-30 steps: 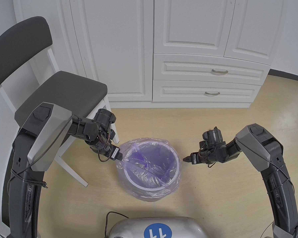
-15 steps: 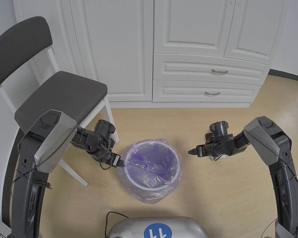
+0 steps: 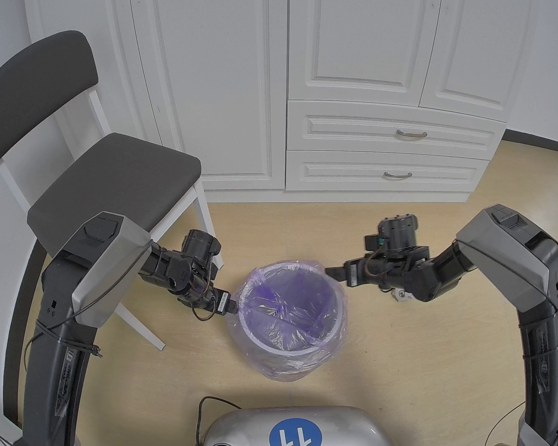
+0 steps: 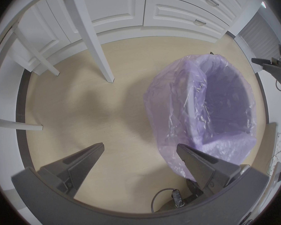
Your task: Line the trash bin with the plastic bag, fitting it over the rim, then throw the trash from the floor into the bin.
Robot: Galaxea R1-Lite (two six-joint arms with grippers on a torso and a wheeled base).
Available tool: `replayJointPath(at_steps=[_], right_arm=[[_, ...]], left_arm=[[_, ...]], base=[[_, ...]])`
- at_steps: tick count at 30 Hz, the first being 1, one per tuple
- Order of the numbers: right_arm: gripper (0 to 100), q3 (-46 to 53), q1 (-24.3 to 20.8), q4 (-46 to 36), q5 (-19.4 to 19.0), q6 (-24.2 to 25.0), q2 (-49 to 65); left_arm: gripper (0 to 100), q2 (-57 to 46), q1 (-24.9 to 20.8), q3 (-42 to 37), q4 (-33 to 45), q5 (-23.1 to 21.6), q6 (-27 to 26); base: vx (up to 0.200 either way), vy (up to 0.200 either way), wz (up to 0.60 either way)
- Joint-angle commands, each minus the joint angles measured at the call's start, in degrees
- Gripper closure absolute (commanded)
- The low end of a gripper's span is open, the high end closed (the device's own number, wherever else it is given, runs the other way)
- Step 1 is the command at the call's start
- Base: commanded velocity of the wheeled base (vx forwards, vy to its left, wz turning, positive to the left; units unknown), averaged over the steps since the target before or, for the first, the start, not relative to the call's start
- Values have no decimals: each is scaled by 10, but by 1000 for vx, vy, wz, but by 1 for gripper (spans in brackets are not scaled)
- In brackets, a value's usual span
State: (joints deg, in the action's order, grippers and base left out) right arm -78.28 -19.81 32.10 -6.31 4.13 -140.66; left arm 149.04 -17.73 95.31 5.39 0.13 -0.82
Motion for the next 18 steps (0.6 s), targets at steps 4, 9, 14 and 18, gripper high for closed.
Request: replayJointPath(at_steps=[4, 9, 14, 18], right_arm=[[0, -173, -130, -187, 77, -15, -51], [100, -293, -150, -271, 109, -15, -106], [100, -355, -166, -351, 120, -7, -123], [100, -363, -178, -363, 126, -11, -161]], left_arm=[[0, -145, -6, -202, -93, 7, 11], [0, -197, -18, -296, -176, 14, 33], [0, -235, -24, -362, -213, 13, 57], [0, -283, -37, -438, -288, 16, 71]], base=[[0, 0, 0], [0, 0, 0], [0, 0, 0], [0, 0, 0]])
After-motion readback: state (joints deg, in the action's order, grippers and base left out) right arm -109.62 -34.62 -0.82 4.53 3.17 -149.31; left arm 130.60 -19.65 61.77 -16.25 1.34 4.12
